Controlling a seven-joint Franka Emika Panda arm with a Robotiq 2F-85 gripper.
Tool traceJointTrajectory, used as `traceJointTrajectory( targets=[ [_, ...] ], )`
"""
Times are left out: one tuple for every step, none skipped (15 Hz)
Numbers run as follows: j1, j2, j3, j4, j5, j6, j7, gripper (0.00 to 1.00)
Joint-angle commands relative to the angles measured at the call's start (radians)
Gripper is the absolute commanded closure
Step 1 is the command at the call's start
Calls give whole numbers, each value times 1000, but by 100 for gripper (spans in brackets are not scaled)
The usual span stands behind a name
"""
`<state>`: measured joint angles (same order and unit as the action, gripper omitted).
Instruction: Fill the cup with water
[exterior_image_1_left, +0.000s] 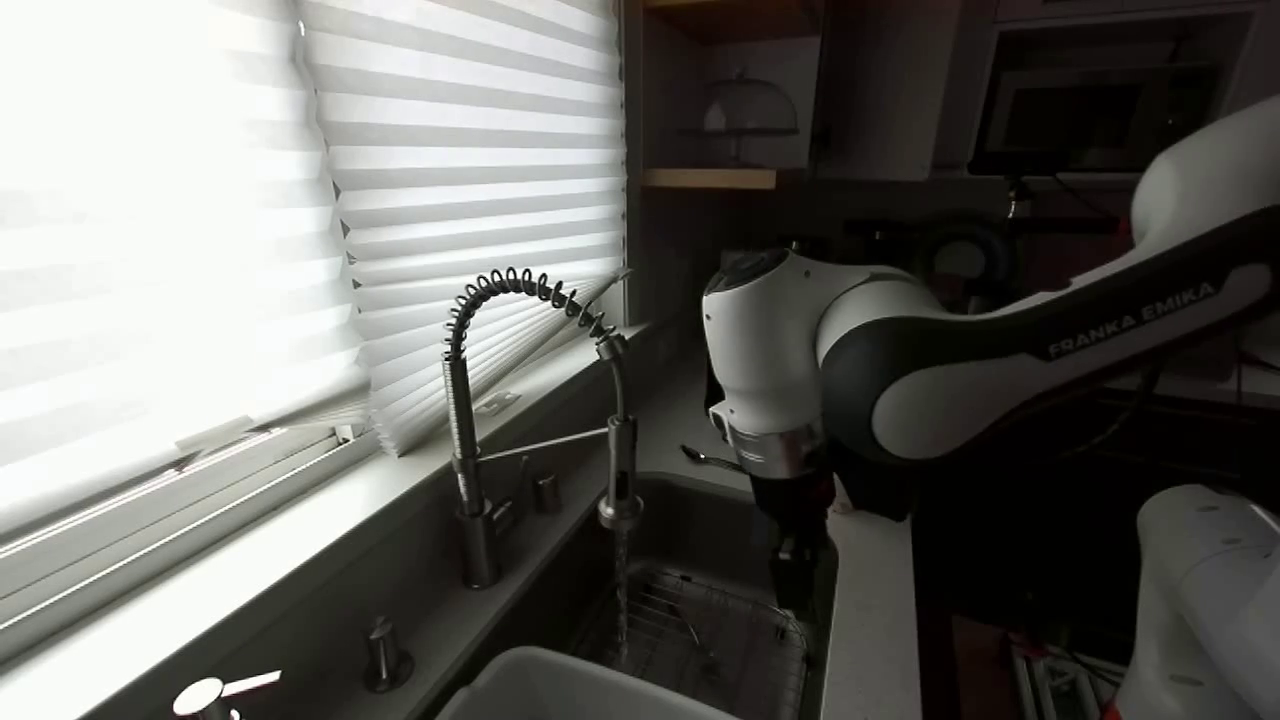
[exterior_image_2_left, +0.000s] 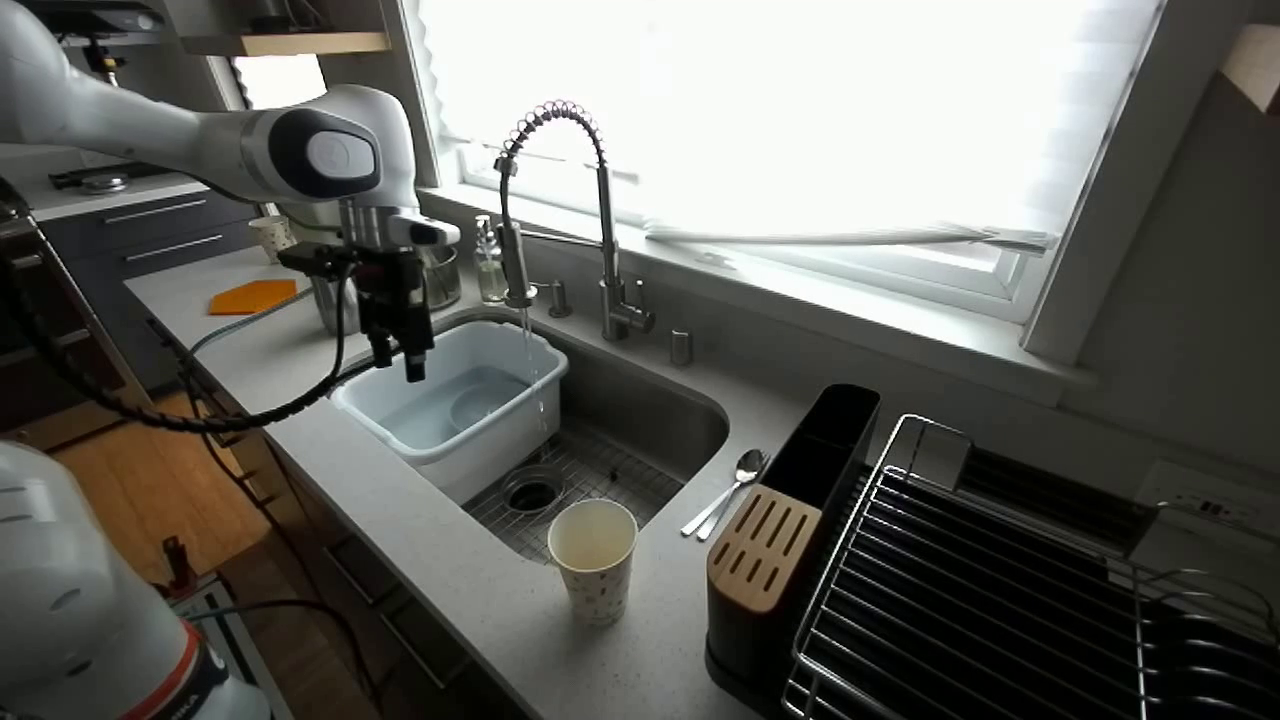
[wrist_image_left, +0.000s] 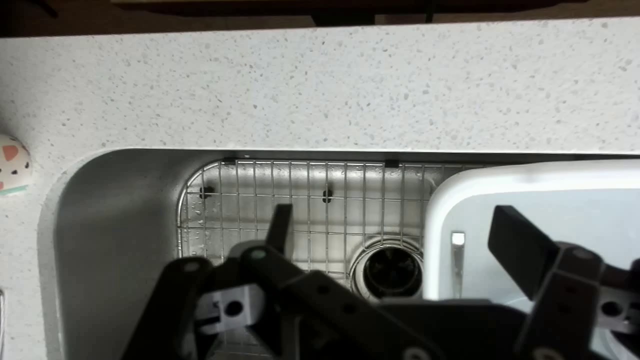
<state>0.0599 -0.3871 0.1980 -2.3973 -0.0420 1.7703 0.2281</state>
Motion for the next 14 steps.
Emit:
traceJointTrajectory(
  targets=[
    [-77,16,-100,11,-55,-21,7,0],
    [-105,14,-140,10,-65,-11,-7,0],
    [-136,4,-184,4,-79,32,-28,0],
    [-158,15,-232,11,-63,59,-62,0],
    [-180,10,-269,8,-66,114,-95,0],
    [-199,10,-308,21,-46,143,-129,0],
    [-215,13,-341,28,-36,177,-163,0],
    [-227,9,-371,37,-23,198,-198,0],
    [-238,8,-396,45,-14,216,-230,0],
    [-245,8,-422,52,3,229,-267,0],
    [-252,7,-441,64,6,225,-305,0],
    [-262,11,-459,73,-1,219,-337,0],
    [-276,22,-481,87,-9,217,-366,0],
    [-285,27,-500,98,-10,208,-395,0]
  ],
)
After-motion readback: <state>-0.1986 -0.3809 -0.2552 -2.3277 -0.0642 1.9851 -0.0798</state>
